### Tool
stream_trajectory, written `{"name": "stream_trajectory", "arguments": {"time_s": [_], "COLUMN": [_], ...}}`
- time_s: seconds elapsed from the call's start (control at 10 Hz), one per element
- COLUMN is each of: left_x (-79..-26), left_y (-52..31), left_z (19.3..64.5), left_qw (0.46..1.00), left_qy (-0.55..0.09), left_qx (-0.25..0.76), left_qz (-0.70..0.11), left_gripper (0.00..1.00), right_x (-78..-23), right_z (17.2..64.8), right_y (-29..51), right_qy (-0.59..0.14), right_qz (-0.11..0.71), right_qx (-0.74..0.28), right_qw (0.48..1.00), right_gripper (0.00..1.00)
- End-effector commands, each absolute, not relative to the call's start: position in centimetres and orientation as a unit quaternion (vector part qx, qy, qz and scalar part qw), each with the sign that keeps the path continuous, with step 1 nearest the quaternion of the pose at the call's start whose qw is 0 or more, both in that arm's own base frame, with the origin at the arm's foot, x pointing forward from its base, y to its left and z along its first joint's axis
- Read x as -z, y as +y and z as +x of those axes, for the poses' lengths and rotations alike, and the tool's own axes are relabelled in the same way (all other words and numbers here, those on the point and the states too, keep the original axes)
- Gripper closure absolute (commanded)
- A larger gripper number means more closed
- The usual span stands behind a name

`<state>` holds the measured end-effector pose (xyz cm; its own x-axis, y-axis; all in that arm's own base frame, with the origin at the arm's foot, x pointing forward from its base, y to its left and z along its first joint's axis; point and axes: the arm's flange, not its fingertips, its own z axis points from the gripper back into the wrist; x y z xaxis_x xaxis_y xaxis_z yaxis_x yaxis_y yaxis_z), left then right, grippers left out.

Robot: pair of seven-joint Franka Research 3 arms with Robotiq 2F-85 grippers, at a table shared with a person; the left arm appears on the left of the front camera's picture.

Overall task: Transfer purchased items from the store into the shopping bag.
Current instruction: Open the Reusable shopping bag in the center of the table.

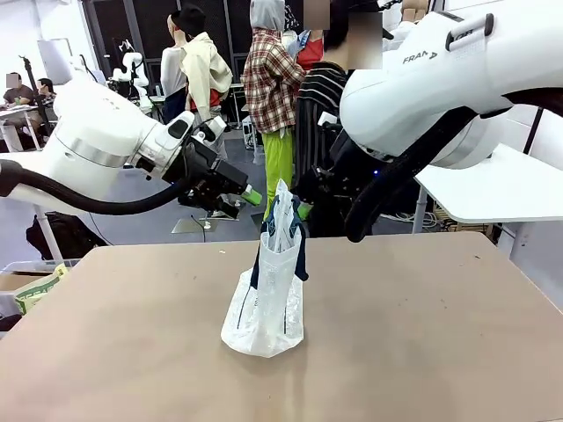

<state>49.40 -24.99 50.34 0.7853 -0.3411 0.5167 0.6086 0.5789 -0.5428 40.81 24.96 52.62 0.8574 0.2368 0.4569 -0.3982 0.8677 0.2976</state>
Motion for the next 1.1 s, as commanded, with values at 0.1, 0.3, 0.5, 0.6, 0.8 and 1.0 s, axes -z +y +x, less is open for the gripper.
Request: {"name": "stream_trajectory", "arguments": {"time_s": [0.1,0.3,0.5,0.6,0.8,1.0], "left_x": [-51.8,-52.1,-51.4,-50.9,-49.5,-48.7], "left_y": [-27.1,-29.3,-30.5,-30.8,-31.4,-31.4], "left_z": [52.6,54.6,56.2,57.0,58.1,58.7], "left_qw": [0.879,0.883,0.896,0.901,0.919,0.930], "left_qy": [-0.185,-0.168,-0.157,-0.149,-0.141,-0.141], "left_qx": [0.260,0.264,0.250,0.242,0.223,0.205], "left_qz": [-0.355,-0.350,-0.333,-0.328,-0.292,-0.271], "left_gripper": [0.00,0.00,0.00,0.00,0.00,0.00], "right_x": [-52.3,-51.9,-51.3,-51.1,-50.9,-50.8], "right_z": [41.7,42.4,43.3,43.7,43.7,43.8], "right_y": [26.6,27.5,28.5,28.9,29.4,29.8], "right_qy": [-0.178,-0.163,-0.150,-0.147,-0.140,-0.136], "right_qz": [0.188,0.192,0.196,0.196,0.196,0.195], "right_qx": [-0.194,-0.205,-0.217,-0.221,-0.229,-0.232], "right_qw": [0.946,0.946,0.945,0.944,0.943,0.943], "right_gripper": [0.00,0.00,0.00,0.00,0.00,0.00]}}
